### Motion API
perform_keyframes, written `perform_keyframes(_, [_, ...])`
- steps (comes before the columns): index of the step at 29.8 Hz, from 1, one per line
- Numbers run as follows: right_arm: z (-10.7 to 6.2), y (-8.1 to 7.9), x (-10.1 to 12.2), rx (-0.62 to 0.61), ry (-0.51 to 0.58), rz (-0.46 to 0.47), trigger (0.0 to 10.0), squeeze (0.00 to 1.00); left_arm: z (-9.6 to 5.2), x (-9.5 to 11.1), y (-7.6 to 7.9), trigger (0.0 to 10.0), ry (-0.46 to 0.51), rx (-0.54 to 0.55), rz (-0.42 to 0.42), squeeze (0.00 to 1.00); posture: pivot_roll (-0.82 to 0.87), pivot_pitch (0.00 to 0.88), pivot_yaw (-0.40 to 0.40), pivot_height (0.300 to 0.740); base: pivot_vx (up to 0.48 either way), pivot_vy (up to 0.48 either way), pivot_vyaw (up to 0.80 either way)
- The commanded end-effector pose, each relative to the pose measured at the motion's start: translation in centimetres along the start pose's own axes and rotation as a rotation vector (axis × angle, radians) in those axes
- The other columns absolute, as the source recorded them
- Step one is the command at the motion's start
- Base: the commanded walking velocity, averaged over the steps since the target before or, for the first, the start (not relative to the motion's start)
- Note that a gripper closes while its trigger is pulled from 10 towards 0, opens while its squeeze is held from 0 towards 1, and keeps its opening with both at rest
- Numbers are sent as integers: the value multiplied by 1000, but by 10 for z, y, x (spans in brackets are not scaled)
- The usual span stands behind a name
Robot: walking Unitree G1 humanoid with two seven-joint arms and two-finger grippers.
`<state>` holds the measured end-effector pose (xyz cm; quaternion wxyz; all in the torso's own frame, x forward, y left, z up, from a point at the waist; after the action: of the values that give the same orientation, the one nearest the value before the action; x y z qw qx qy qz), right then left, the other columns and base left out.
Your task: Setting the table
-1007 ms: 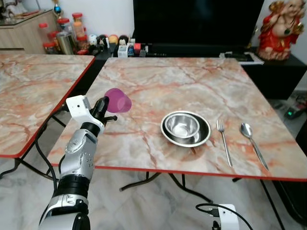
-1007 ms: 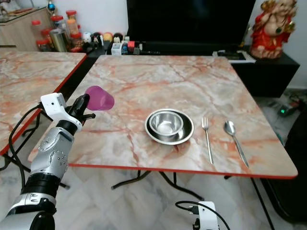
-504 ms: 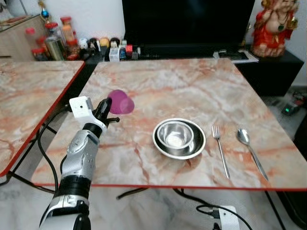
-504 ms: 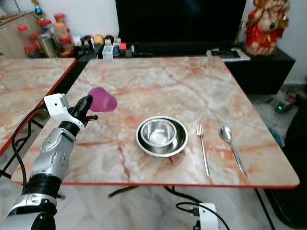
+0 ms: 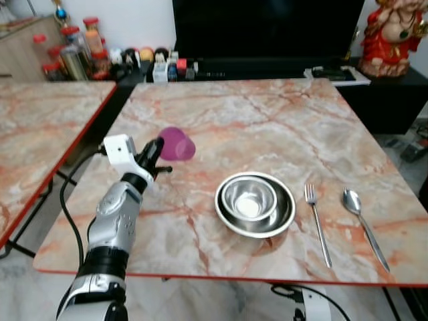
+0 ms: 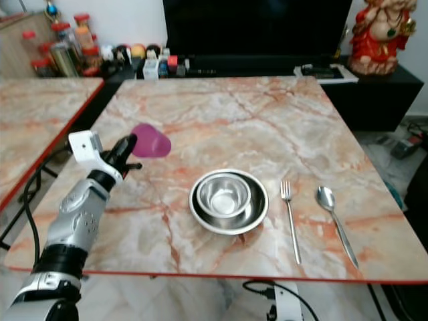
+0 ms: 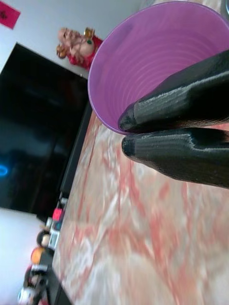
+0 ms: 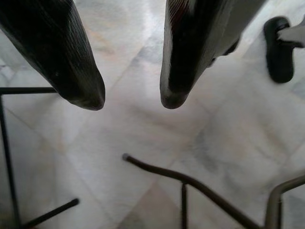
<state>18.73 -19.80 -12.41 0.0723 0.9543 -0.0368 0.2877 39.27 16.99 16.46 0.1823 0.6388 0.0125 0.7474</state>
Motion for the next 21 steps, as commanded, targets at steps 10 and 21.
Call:
perform_keyframes(10, [-1, -5, -1, 5, -1, 21, 10000, 0, 14, -13, 20, 10000, -42, -18, -62, 0, 16, 0, 32, 740, 0, 0, 0])
perform_keyframes(21, [-2, -6, -8, -13, -9, 63, 10000, 0, 52, -21, 51, 10000, -178, -19, -29, 0, -20, 0, 74, 740, 0, 0, 0])
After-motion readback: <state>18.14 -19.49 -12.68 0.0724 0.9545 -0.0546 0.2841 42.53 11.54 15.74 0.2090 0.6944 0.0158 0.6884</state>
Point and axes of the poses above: a point about 5 cm out from each wrist's last joint towards the gripper, its own z axis pointing out of the wrist towards the gripper, its own x axis along the axis of the wrist's last joint, y = z × x, the point moved 4 cm from there along z, pointing out of the wrist towards the gripper, and after that the axes turned 4 degrees about z, right-handed, at the moved point
